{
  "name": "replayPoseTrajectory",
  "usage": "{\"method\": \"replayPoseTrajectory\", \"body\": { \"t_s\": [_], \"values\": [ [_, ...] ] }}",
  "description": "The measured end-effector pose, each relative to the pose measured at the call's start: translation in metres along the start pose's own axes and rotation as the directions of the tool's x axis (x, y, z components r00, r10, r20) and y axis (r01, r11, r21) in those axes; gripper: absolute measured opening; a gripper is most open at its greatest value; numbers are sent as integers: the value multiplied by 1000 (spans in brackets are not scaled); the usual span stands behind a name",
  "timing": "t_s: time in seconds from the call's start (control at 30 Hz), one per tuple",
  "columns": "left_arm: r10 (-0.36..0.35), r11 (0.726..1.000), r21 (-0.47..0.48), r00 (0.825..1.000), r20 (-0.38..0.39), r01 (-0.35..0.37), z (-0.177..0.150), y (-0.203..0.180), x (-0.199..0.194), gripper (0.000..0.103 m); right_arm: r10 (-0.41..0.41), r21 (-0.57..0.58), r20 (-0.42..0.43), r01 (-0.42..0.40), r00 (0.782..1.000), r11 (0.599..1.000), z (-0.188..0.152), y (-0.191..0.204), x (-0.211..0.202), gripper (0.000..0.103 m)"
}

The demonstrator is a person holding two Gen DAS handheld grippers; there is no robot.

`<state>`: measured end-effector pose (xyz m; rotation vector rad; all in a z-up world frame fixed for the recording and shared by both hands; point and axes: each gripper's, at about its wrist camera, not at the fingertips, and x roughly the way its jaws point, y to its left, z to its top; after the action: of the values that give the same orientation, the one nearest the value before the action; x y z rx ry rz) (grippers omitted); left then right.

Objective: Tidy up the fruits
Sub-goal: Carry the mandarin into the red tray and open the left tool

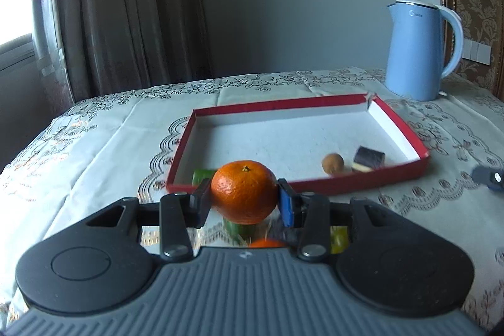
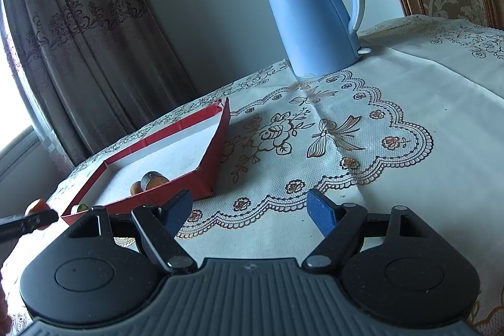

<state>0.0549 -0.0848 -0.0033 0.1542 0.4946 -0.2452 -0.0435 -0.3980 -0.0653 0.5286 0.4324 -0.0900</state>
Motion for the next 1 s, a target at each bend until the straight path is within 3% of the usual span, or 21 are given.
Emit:
{"method": "replayPoseTrajectory", "body": {
  "t_s": [0.37, 0.7, 1.0],
  "values": [
    [23, 999, -37, 998, -51, -25, 39, -3, 70, 40, 14, 17, -15, -14, 1000, 1000, 1, -3, 2, 80],
    [23, 998, -52, 989, -145, -31, 34, -3, 118, 40, 25, 12, -26, -24, 999, 1000, 1, -3, 4, 80],
    [14, 999, -42, 986, -168, -22, 30, -6, 123, 40, 30, 13, -28, -29, 999, 999, 2, -3, 5, 80]
  ]
}}
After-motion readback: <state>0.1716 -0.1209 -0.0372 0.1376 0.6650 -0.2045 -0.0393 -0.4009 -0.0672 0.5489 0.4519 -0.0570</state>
